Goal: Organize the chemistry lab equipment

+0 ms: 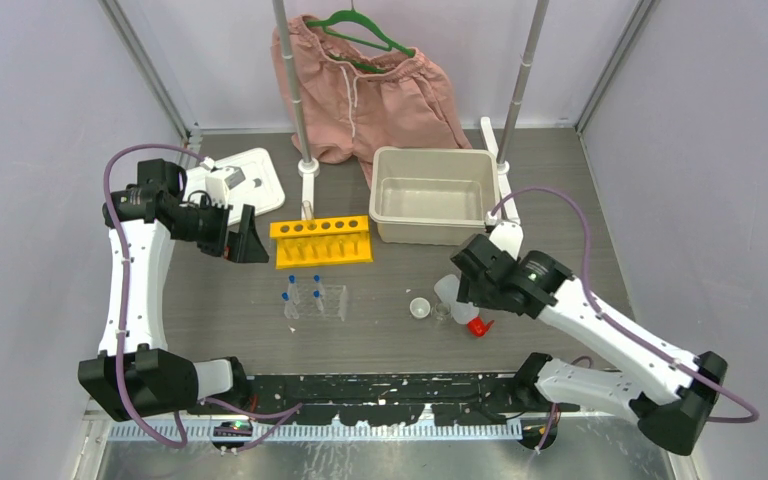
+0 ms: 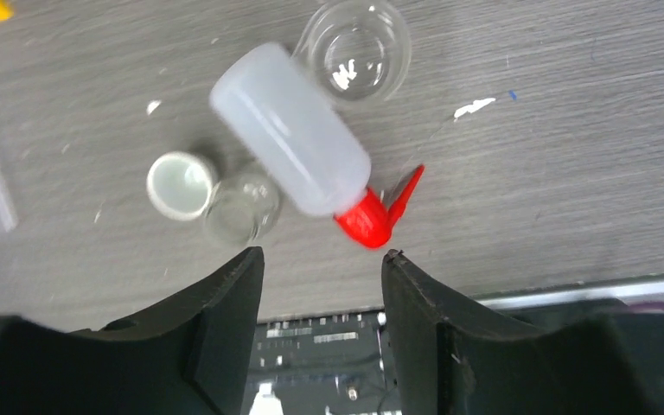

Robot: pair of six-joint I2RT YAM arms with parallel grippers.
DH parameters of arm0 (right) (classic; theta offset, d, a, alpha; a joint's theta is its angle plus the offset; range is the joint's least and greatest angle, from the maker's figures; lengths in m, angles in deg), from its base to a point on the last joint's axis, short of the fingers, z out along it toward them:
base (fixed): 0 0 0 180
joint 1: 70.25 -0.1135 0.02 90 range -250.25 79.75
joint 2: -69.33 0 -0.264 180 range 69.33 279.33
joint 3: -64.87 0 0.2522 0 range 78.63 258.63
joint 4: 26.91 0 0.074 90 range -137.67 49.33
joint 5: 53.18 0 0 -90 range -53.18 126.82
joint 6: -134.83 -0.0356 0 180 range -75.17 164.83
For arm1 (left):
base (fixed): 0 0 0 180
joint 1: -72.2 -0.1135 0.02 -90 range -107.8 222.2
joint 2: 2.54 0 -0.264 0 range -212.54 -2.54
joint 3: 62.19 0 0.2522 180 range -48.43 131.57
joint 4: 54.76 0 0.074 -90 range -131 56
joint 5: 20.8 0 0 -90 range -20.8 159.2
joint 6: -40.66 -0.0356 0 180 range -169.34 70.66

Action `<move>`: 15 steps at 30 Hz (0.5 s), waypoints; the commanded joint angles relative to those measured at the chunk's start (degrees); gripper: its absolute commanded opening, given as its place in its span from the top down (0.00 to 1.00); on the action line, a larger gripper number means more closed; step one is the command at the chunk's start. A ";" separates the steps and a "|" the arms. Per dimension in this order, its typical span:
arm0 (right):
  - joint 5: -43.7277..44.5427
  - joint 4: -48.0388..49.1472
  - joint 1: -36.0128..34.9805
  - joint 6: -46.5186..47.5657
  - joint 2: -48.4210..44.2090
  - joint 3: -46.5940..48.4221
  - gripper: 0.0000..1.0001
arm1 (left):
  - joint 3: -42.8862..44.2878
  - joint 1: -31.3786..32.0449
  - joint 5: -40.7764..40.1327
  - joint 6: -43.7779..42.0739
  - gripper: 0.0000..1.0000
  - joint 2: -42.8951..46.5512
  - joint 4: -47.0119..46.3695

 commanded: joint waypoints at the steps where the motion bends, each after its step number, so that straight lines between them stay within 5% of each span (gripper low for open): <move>1: -0.55 16.50 6.45 3.00 2.42 -7.18 0.43 | 1.10 -0.33 2.18 0.02 0.00 1.56 0.39; 15: -8.40 32.19 21.49 11.64 21.18 -7.04 0.51 | -0.42 -0.31 1.44 -1.39 0.00 2.43 -0.40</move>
